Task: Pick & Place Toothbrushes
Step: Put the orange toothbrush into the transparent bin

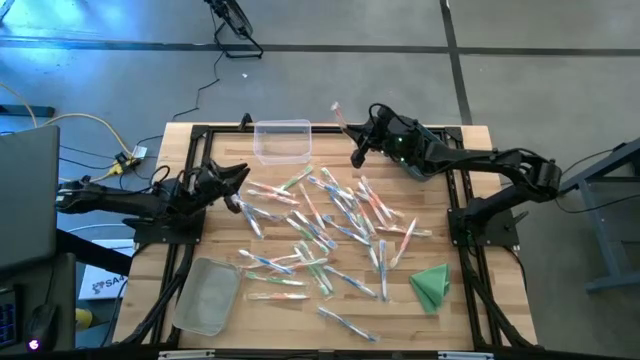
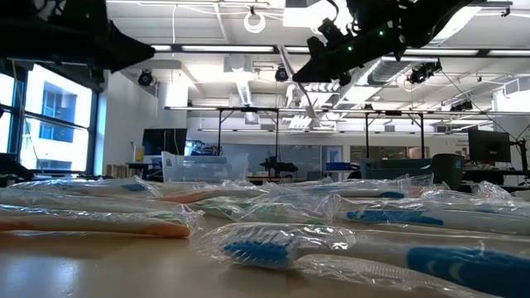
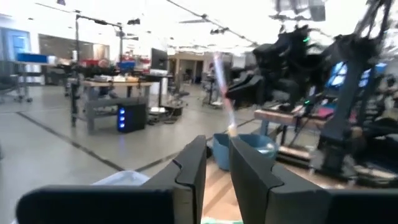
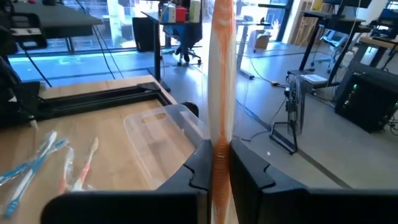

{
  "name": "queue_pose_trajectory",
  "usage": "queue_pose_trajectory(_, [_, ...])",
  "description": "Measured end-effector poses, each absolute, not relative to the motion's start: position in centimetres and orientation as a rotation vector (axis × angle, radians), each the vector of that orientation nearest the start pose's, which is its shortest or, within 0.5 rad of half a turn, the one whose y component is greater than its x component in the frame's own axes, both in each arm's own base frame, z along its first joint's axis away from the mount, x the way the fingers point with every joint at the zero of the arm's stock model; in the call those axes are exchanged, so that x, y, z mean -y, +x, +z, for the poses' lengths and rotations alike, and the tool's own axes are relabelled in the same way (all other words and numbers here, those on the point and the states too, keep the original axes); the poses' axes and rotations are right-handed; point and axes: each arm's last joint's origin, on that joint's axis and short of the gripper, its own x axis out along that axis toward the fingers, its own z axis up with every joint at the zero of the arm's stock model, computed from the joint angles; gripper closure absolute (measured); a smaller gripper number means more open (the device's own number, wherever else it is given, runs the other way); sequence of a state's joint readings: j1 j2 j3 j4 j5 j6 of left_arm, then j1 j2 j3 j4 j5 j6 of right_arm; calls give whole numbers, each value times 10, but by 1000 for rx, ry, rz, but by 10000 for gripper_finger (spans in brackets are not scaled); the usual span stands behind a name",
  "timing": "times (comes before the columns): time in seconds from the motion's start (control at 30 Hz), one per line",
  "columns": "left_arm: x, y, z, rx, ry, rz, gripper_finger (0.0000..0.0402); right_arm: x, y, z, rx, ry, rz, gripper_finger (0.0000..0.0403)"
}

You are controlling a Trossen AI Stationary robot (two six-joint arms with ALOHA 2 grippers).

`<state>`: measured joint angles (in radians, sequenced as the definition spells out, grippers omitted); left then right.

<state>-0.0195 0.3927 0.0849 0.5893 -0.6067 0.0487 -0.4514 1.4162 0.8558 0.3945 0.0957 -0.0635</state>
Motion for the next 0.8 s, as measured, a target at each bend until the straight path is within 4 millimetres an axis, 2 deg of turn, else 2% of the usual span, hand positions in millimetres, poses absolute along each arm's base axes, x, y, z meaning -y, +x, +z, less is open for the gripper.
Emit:
queue_pose_trajectory(0.1, [-21,122,209,239,-48,602,339,138,282,269,-179,-35,-535,380])
queue_pose_trajectory(0.3, [-34,130,211,296,-61,517,339,137,283,270,-169,-25,-508,380])
queue_pose_trajectory(0.53, [-50,138,211,319,-50,542,338,135,284,270,-168,-27,-502,380])
queue_pose_trajectory(0.8, [-67,167,235,265,31,517,277,134,284,270,-164,-25,-464,380])
